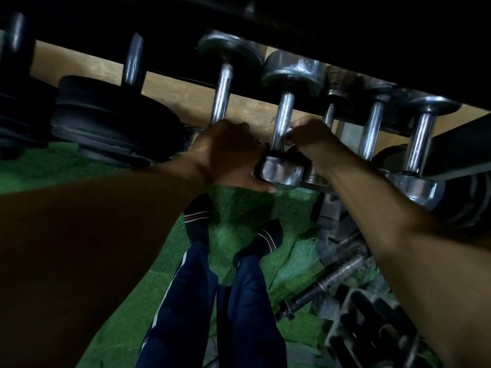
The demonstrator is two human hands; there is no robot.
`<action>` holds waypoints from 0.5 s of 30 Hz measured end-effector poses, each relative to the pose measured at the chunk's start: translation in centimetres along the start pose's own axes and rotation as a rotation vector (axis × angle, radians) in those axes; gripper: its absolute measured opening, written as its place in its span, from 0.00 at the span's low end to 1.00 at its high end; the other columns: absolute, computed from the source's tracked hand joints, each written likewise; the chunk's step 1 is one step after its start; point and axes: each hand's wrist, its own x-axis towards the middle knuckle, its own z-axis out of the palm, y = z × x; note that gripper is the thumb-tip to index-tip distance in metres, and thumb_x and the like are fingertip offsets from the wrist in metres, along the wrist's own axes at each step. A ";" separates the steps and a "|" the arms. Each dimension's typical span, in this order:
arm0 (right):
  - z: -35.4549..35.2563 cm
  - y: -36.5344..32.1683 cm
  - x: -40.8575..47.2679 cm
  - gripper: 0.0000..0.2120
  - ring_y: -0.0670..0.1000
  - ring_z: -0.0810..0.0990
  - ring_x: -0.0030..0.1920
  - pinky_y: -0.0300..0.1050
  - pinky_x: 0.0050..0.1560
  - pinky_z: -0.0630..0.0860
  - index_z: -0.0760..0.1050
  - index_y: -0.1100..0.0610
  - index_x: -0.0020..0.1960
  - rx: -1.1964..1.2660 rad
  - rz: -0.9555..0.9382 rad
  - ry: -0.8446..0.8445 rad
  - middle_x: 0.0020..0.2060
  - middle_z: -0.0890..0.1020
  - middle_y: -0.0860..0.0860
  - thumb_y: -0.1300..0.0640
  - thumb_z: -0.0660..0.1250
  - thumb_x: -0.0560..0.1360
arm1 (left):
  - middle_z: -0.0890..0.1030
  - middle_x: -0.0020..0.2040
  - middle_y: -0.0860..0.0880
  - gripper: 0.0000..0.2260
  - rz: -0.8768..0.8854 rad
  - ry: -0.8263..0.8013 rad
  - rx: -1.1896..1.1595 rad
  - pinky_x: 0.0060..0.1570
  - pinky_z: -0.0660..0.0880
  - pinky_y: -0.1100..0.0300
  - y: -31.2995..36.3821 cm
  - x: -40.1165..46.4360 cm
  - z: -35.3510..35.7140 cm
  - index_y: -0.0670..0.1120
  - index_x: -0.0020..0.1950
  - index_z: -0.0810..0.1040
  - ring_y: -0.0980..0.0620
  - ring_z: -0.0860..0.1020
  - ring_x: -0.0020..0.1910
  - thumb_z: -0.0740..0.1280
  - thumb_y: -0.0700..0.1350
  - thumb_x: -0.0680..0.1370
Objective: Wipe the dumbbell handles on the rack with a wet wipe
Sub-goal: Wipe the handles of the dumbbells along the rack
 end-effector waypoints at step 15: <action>-0.5 -1.7 -0.1 0.12 0.59 0.82 0.46 0.49 0.43 0.78 0.81 0.53 0.56 -0.940 -0.832 0.559 0.48 0.82 0.53 0.61 0.65 0.74 | 0.85 0.46 0.52 0.43 -0.036 -0.140 0.046 0.37 0.63 0.55 0.0 0.2 0.0 0.54 0.57 0.81 0.47 0.81 0.48 0.45 0.83 0.68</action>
